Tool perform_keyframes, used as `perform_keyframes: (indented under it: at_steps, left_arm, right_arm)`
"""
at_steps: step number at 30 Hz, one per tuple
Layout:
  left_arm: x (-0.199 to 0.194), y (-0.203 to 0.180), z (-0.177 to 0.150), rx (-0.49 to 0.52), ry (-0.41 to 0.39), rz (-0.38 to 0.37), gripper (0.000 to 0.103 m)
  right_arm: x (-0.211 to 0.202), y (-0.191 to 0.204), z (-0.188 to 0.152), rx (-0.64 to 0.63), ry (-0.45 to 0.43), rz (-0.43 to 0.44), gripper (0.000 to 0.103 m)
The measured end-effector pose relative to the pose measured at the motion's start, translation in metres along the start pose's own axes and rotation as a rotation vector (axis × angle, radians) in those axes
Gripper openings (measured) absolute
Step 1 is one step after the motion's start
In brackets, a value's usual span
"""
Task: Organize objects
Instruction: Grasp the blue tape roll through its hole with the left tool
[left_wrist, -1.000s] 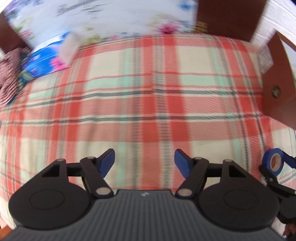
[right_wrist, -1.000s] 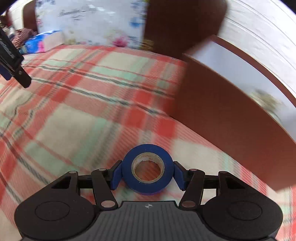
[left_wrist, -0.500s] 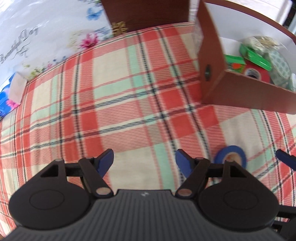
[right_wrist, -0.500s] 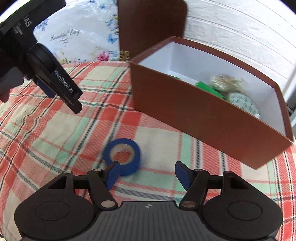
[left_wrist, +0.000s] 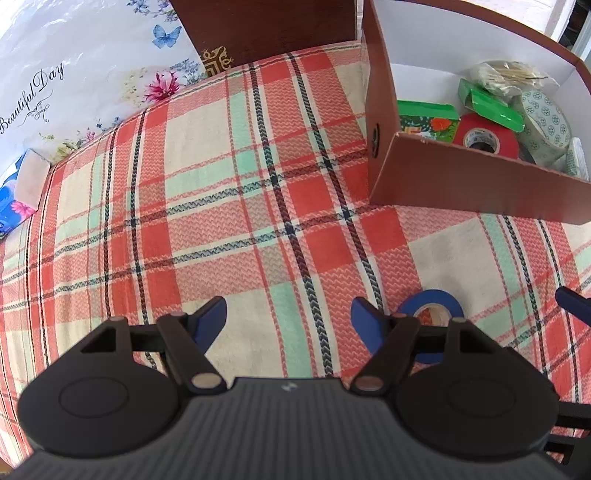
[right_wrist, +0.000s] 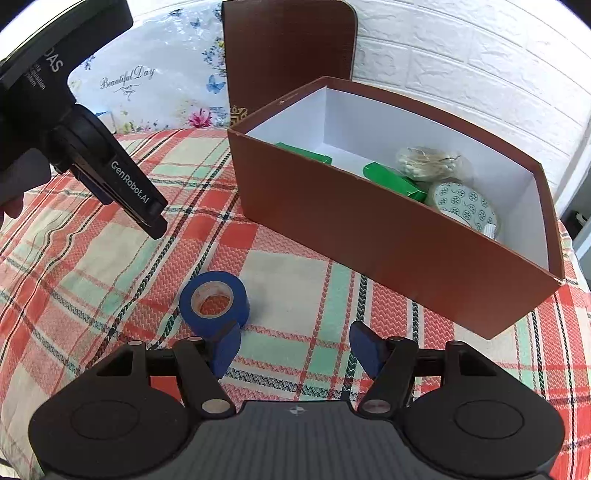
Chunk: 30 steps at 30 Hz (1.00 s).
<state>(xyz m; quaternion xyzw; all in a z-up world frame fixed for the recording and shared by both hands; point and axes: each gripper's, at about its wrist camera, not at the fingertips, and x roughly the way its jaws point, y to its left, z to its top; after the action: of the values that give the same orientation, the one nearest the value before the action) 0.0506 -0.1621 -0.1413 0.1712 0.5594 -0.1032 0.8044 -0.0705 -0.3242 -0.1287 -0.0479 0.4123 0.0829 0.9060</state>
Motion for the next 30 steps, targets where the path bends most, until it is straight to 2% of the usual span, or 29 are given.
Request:
perform_keyframes:
  at_steps: [9, 20, 30]
  left_arm:
    - [0.012, -0.004, -0.006, 0.001, 0.045, -0.001, 0.077]
    - [0.025, -0.018, -0.01, -0.009, 0.102, -0.071, 0.079]
    - [0.028, -0.022, -0.012, -0.015, 0.12, -0.067, 0.082]
  right_arm:
    - [0.005, -0.002, -0.003, -0.003, 0.016, 0.027, 0.064]
    - [0.012, 0.003, -0.006, -0.024, 0.033, 0.059, 0.064]
    - [0.018, 0.009, -0.005, -0.042, 0.038, 0.069, 0.065]
